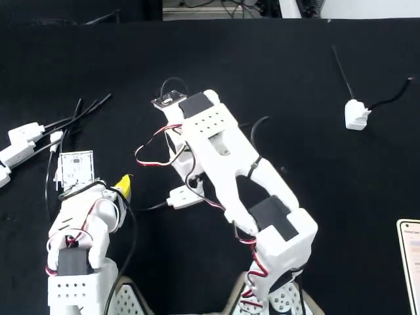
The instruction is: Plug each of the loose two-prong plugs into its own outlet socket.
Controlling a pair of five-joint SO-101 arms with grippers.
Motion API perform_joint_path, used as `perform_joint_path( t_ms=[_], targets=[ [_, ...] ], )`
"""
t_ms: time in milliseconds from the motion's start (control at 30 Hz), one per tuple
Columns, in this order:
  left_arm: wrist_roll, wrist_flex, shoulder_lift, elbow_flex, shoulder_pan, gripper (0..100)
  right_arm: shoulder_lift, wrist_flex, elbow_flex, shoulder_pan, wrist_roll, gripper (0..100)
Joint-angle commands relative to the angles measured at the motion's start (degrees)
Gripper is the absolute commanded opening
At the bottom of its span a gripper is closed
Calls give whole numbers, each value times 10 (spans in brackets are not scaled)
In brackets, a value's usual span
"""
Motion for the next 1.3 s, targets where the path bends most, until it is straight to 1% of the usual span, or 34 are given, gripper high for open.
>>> perform_joint_path(
  t_ms=[0, 200, 467, 700, 1133, 1267],
  targets=[
    [5, -6, -2, -6, -2, 220, -7, -17, -15, 10, -8, 11],
    [5, -6, -2, -6, -2, 220, -6, -17, -13, 11, -8, 11],
    [5, -6, -2, -6, -2, 220, 44, -25, -22, 11, -8, 11],
    [5, -6, -2, -6, -2, 220, 44, -24, -47, 11, -8, 11],
    [4, -6, -2, -6, -2, 220, 43, -17, -44, 11, -7, 11],
    [4, -6, -2, -6, -2, 220, 7, -27, -18, 11, -7, 11]
  ],
)
